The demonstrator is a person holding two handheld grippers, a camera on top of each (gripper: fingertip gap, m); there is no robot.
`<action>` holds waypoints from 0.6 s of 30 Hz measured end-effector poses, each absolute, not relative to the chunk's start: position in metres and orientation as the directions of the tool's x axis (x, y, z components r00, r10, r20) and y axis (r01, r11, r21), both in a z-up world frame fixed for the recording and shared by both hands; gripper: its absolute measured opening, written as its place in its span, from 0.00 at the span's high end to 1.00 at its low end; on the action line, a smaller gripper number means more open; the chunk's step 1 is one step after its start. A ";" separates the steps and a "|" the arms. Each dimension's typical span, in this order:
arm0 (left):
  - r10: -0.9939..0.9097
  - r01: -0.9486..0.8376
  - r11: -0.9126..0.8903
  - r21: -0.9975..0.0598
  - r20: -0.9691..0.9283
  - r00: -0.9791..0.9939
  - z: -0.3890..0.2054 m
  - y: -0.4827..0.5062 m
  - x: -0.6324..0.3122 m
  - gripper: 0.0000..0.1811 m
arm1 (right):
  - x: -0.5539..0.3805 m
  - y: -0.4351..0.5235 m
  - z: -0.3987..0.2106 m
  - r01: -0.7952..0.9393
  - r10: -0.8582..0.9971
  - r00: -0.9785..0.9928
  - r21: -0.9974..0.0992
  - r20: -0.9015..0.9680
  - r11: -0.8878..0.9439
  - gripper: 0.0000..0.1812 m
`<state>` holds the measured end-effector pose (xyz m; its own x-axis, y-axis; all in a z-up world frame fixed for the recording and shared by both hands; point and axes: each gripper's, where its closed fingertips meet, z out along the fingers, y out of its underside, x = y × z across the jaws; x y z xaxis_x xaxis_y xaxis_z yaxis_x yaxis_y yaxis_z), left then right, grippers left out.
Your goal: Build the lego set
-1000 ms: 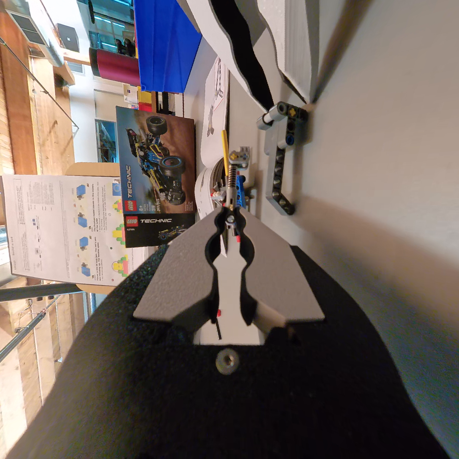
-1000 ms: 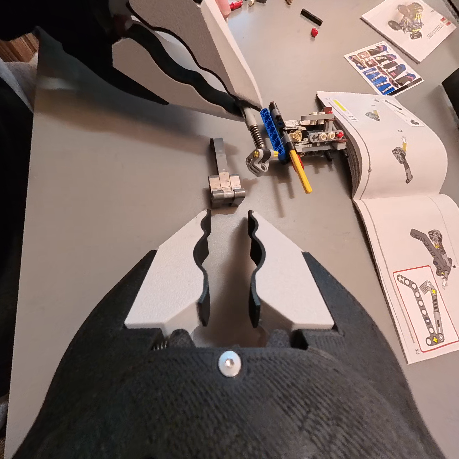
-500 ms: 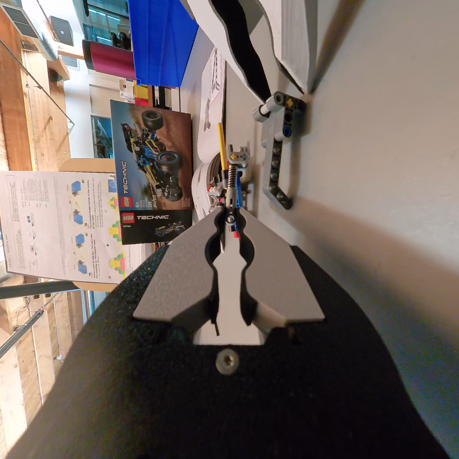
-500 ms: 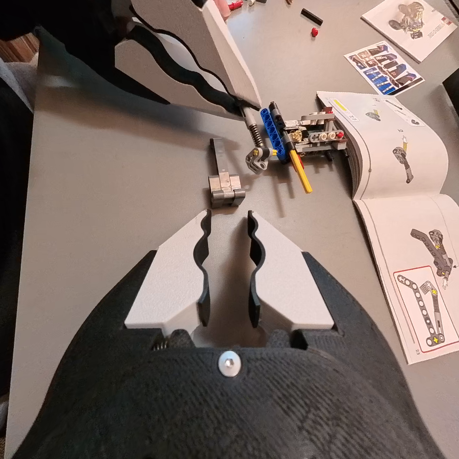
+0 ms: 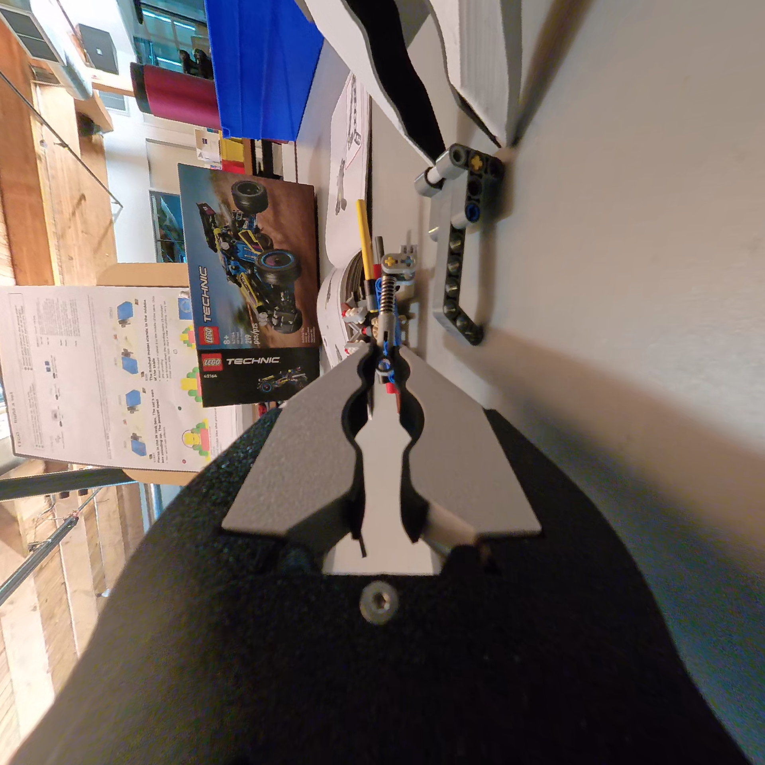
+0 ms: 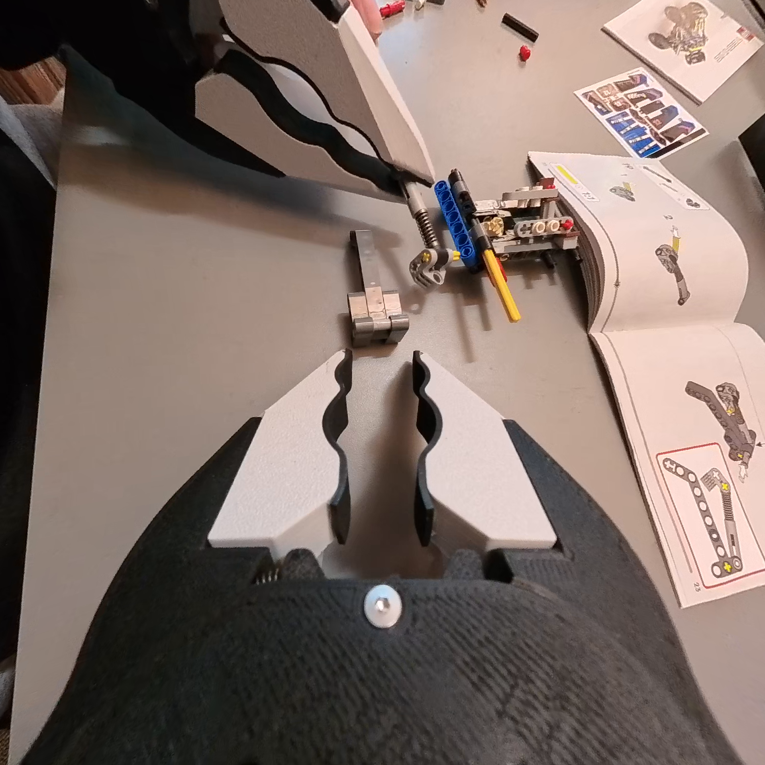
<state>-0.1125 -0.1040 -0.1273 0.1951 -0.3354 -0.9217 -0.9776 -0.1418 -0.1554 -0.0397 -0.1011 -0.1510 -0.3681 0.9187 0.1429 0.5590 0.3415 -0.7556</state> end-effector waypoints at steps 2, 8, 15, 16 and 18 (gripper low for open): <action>-0.338 -0.980 -0.141 -0.143 -0.923 0.183 -0.128 -0.104 -0.112 0.97 | -0.040 -0.101 -0.151 0.560 0.919 -0.368 -0.756 0.141 0.340 0.85; -0.354 -0.984 -0.136 -0.113 -0.922 0.155 -0.133 -0.105 -0.112 0.97 | -0.040 -0.101 -0.151 0.559 0.919 -0.368 -0.756 0.142 0.341 0.85; -0.356 -0.989 -0.121 -0.085 -0.926 0.123 -0.133 -0.105 -0.111 0.97 | -0.040 -0.101 -0.151 0.558 0.918 -0.369 -0.755 0.144 0.343 0.85; -0.355 -0.990 -0.117 -0.079 -0.928 0.116 -0.134 -0.105 -0.111 0.97 | -0.039 -0.101 -0.151 0.558 0.918 -0.369 -0.755 0.145 0.343 0.85; -0.359 -0.992 -0.104 -0.067 -0.928 0.101 -0.135 -0.105 -0.110 0.97 | -0.040 -0.101 -0.151 0.558 0.918 -0.369 -0.755 0.146 0.344 0.85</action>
<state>-0.1104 -0.1052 -0.1348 0.1006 -0.3588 -0.9280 -0.9923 -0.1037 -0.0675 -0.0395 -0.1013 -0.1511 -0.3690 0.9180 0.1456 0.5578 0.3440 -0.7553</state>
